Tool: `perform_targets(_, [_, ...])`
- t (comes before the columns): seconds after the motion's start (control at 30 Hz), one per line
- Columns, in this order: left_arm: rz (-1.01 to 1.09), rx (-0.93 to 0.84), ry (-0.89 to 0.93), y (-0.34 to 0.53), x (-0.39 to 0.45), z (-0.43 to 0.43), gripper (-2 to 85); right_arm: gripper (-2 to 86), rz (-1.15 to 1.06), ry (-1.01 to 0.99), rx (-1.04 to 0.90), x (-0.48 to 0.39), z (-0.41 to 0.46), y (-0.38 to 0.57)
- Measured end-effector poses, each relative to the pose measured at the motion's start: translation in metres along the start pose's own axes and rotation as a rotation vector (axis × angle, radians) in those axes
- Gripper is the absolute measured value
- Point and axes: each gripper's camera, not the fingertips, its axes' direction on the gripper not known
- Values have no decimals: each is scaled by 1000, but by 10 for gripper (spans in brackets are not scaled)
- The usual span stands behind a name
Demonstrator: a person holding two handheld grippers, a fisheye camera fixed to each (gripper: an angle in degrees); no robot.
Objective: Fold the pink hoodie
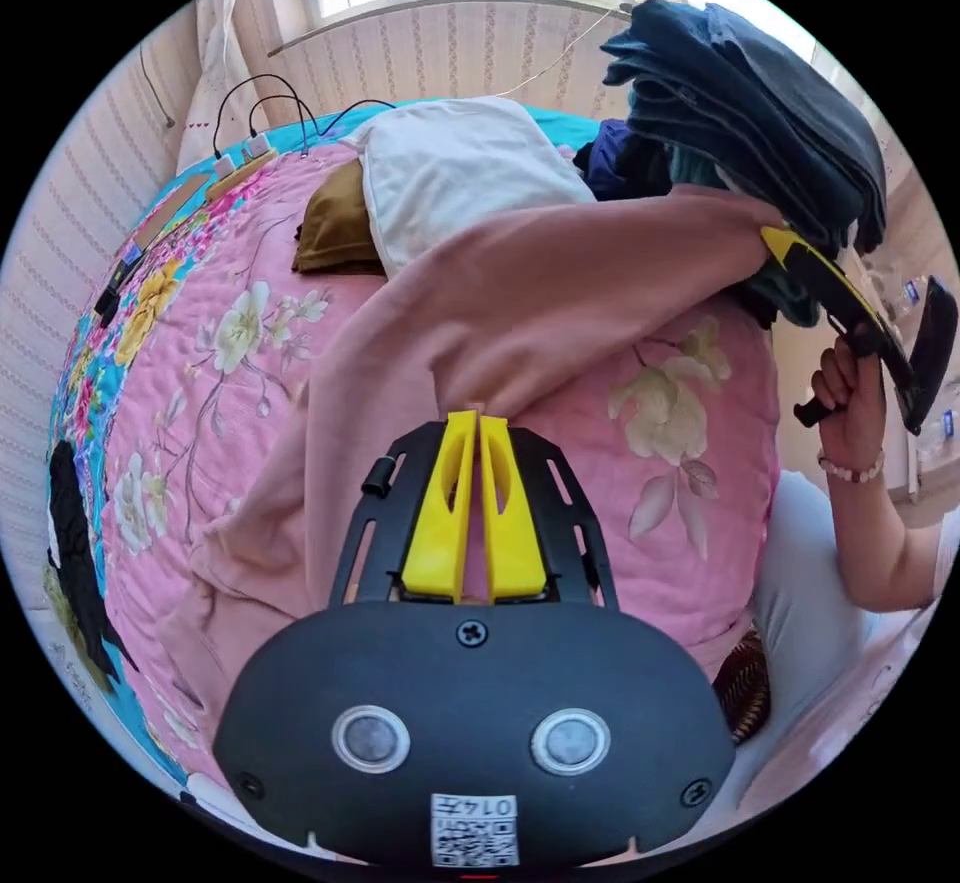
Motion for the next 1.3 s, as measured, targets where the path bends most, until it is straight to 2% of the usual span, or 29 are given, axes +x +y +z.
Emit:
perform_targets(0.1, [127,37,67,-4,29,-21,-9,7,-24,106,26,6,-29,24])
perform_targets(0.17, [173,2,82,-6,41,-17,-10,8,57,129,-23,26,-33,43])
perform_targets(0.33, [94,-141,160,-11,37,18,-9,9,236,98,-176,63,-23,78])
perform_targets(0.5, [74,12,216,-32,47,-18,4,10,236,33,-181,76,-21,87])
perform_targets(0.6, [132,71,274,-55,76,-25,31,10,267,-8,-181,85,-19,92])
perform_targets(0.7, [180,68,232,-77,119,-7,64,10,268,-25,-180,89,-19,92])
perform_targets(0.8, [143,64,221,-88,147,22,74,11,276,-44,-175,90,-18,92])
perform_targets(0.93, [161,-37,105,-93,161,61,67,11,267,-39,-185,86,-18,90])
perform_targets(1.1, [192,9,114,-73,167,57,1,11,254,-61,-202,81,-18,84])
perform_targets(1.2, [201,118,101,-60,175,36,-5,11,281,-102,-116,77,-28,80])
perform_targets(1.3, [173,96,116,-46,171,43,-1,12,277,-82,-101,67,-32,73])
